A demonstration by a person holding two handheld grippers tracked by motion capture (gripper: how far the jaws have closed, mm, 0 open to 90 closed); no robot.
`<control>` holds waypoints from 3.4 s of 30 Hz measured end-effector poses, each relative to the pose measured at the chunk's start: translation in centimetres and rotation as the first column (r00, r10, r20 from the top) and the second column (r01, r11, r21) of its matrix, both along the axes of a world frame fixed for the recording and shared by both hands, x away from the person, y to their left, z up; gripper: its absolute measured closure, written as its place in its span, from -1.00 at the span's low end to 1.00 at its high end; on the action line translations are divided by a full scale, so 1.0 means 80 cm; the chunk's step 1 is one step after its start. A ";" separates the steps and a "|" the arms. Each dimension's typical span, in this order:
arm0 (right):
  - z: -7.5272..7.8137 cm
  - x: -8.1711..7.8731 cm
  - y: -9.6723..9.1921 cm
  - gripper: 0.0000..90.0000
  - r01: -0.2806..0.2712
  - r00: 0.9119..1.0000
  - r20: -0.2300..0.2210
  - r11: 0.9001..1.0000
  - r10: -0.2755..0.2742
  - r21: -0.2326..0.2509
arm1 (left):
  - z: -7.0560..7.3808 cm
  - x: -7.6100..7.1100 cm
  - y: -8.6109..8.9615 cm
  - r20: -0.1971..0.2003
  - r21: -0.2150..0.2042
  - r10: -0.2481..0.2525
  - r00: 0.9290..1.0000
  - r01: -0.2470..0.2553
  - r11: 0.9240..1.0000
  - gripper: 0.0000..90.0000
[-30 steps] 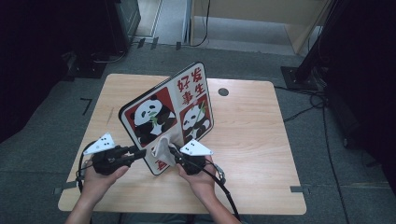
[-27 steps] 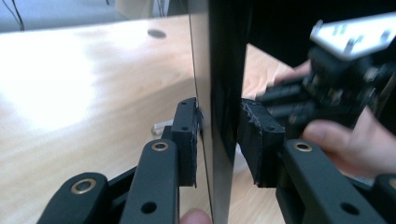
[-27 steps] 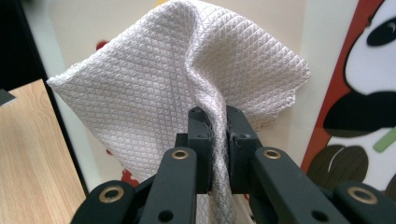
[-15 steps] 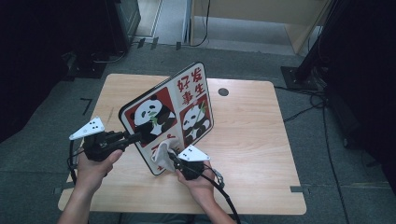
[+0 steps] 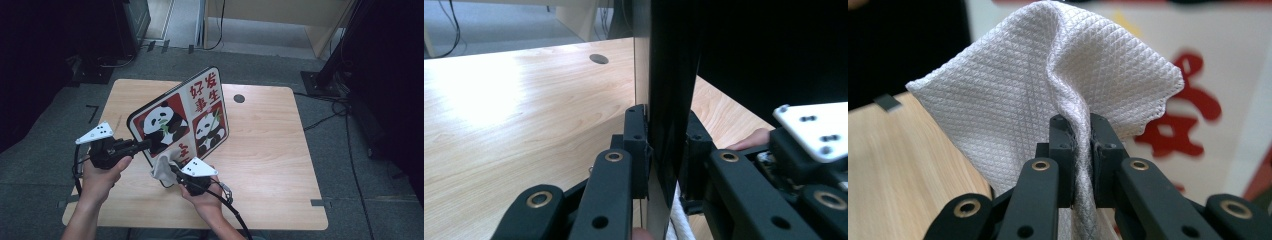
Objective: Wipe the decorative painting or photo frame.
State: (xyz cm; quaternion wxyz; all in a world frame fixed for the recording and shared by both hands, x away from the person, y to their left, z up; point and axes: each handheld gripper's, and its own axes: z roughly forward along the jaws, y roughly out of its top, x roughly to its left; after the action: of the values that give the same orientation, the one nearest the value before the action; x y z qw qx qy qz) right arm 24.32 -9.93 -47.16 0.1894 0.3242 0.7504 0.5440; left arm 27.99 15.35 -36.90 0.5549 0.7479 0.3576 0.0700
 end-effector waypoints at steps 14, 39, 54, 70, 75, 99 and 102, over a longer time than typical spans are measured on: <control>0.028 -0.002 0.031 0.85 -0.044 0.998 0.043 0.999 0.044 0.000 | -0.002 0.000 0.001 0.002 -0.011 0.006 1.000 -0.006 1.000 0.76; 0.026 0.019 0.004 0.85 0.010 1.000 0.017 1.000 -0.010 -0.030 | -0.003 0.001 0.001 0.004 -0.022 0.003 1.000 -0.003 1.000 0.77; -0.018 0.013 -0.008 0.86 0.035 0.995 -0.095 0.998 -0.039 -0.049 | -0.004 0.003 0.002 0.006 -0.026 0.005 1.000 -0.005 1.000 0.76; -0.022 0.032 -0.032 0.85 0.094 0.989 -0.108 0.993 -0.101 -0.066 | -0.004 0.004 0.002 0.006 -0.032 0.005 1.000 -0.005 0.999 0.76; -0.040 0.027 -0.033 0.85 0.092 0.982 -0.158 0.993 -0.103 -0.076 | -0.005 0.004 0.003 0.007 -0.034 0.005 1.000 -0.004 0.999 0.76; -0.045 0.034 -0.045 0.85 0.123 0.975 -0.180 0.992 -0.126 -0.030 | -0.006 0.003 0.002 0.017 -0.040 0.014 1.000 -0.013 0.999 0.76; -0.040 0.038 -0.047 0.86 0.127 0.976 -0.176 0.992 -0.129 -0.023 | -0.006 0.003 0.002 0.018 -0.041 0.015 1.000 -0.014 0.999 0.76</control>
State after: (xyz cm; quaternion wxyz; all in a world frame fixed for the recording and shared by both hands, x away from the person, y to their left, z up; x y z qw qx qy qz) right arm 27.32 -13.72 -50.37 0.1585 0.4180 0.7449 0.4953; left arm 28.22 15.52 -37.40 0.5726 0.7332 0.3594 0.0734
